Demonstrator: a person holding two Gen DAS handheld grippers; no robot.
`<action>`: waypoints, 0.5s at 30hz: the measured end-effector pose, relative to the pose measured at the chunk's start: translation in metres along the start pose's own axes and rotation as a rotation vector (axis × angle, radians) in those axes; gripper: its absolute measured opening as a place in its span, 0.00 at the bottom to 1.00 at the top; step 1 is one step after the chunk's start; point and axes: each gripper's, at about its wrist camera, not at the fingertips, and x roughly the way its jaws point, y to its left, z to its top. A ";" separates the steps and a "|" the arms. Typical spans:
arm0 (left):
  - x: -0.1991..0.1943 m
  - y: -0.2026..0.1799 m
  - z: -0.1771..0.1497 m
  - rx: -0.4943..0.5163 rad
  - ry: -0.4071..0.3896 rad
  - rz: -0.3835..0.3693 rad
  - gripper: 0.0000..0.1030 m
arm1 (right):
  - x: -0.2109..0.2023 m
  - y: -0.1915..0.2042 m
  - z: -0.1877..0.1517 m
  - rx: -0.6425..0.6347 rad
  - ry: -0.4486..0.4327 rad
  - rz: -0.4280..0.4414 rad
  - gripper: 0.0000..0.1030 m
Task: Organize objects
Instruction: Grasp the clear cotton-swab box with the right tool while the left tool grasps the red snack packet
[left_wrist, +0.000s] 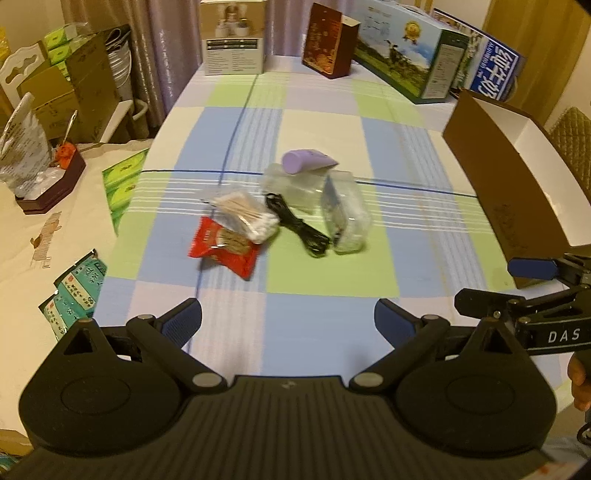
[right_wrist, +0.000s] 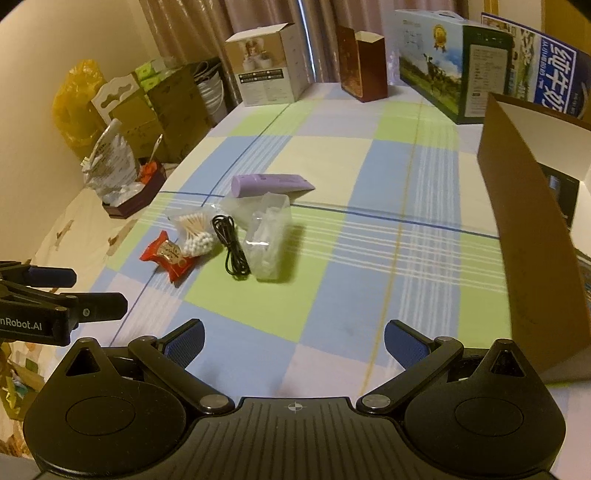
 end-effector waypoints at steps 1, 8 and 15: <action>0.002 0.003 0.000 -0.001 -0.002 0.003 0.96 | 0.004 0.002 0.001 -0.001 -0.001 -0.001 0.98; 0.021 0.029 0.005 -0.006 -0.002 0.029 0.95 | 0.029 0.010 0.013 0.013 -0.015 -0.022 0.98; 0.041 0.051 0.010 -0.003 -0.013 0.030 0.95 | 0.052 0.019 0.028 -0.004 -0.029 -0.034 0.86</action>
